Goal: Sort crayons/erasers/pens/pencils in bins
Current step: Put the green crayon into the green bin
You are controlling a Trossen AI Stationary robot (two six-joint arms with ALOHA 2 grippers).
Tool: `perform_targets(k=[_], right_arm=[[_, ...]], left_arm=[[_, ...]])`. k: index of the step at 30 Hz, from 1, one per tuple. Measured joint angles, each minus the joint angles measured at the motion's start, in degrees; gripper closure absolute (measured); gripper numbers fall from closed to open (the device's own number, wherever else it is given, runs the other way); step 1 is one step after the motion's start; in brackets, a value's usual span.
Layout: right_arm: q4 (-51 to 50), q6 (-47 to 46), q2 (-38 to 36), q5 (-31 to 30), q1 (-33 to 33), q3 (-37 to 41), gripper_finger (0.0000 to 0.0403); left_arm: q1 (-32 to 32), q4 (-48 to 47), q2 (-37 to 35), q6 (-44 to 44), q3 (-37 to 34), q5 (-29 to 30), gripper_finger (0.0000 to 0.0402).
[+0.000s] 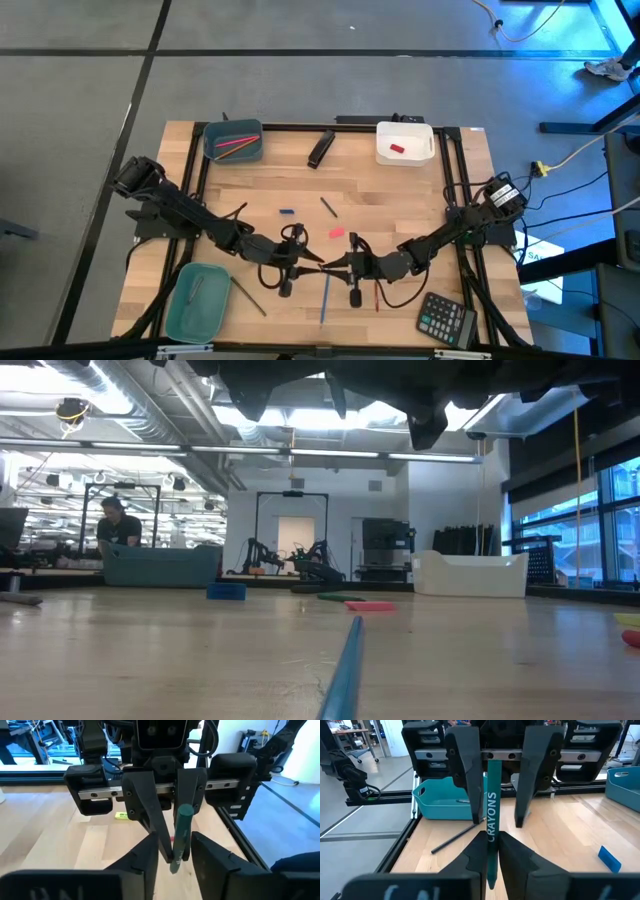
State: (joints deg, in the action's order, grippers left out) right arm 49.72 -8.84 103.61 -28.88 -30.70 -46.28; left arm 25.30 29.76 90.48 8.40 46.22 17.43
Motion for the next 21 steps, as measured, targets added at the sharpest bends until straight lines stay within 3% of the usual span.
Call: perform_targets(k=[15,21], right_arm=[[-0.9,-1.4,0.0,-0.2,0.0,0.0,0.0356],[-1.5,-1.6,-0.1,-0.2,0.0,-0.1,0.0355]], left_arm=[[0.0,-0.2,0.0,0.0,0.0,0.0,0.0393],[0.0,-0.3,0.0,0.2,0.0,0.0,0.0389]])
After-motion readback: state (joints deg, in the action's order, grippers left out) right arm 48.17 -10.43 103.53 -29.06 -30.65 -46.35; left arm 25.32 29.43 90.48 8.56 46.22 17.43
